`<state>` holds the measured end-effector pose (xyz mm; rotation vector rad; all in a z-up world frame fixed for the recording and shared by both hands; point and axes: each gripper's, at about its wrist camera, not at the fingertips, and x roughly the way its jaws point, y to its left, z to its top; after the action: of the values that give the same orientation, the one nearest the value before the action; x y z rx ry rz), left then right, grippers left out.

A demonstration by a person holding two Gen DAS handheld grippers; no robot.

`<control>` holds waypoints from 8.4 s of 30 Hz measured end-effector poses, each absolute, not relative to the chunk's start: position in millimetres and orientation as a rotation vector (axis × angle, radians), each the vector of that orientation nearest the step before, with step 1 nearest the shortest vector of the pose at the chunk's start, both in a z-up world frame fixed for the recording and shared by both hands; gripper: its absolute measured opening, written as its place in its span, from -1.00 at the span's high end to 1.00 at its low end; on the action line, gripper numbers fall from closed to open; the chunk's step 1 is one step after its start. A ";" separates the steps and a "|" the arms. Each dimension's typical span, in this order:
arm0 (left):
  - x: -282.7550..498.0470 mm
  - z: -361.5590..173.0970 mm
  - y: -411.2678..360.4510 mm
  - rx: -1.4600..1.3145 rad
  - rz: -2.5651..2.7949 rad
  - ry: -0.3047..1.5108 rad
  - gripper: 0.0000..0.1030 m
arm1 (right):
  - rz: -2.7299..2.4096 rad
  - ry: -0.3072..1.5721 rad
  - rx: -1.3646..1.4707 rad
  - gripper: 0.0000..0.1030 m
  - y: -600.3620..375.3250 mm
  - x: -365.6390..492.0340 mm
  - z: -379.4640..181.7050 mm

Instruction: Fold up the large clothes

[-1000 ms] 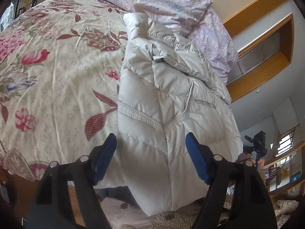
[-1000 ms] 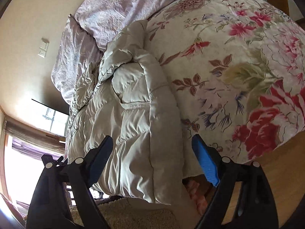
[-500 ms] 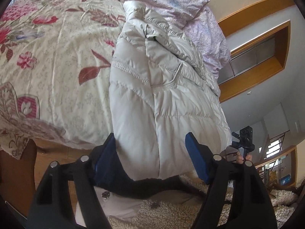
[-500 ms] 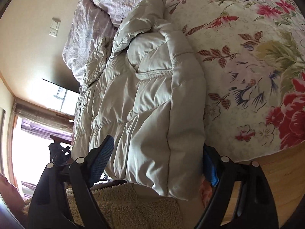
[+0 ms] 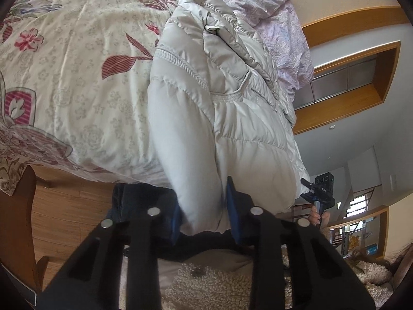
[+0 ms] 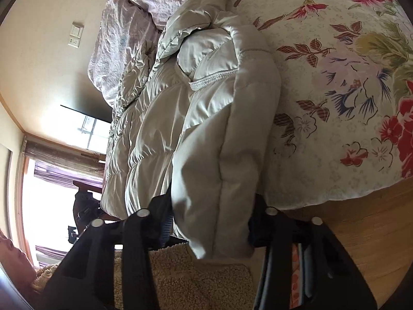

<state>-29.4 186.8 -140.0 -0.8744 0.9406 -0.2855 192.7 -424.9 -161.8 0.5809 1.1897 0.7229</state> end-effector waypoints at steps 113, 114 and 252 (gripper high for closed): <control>404.7 -83.8 167.7 -0.135 0.378 0.713 -0.90 | 0.148 0.739 -0.122 -0.80 -129.6 478.4 -101.3; 406.8 -85.8 168.4 -0.135 0.382 0.720 -0.91 | 0.150 0.742 -0.117 -0.81 -129.9 478.8 -102.7; 195.6 -114.9 236.8 -1.229 0.075 0.461 0.59 | 0.269 0.728 0.970 0.58 -316.9 348.8 -146.1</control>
<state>195.6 236.8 -114.9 -1.2291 0.4611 0.0747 348.8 -316.9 -146.1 0.9698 0.7279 0.2685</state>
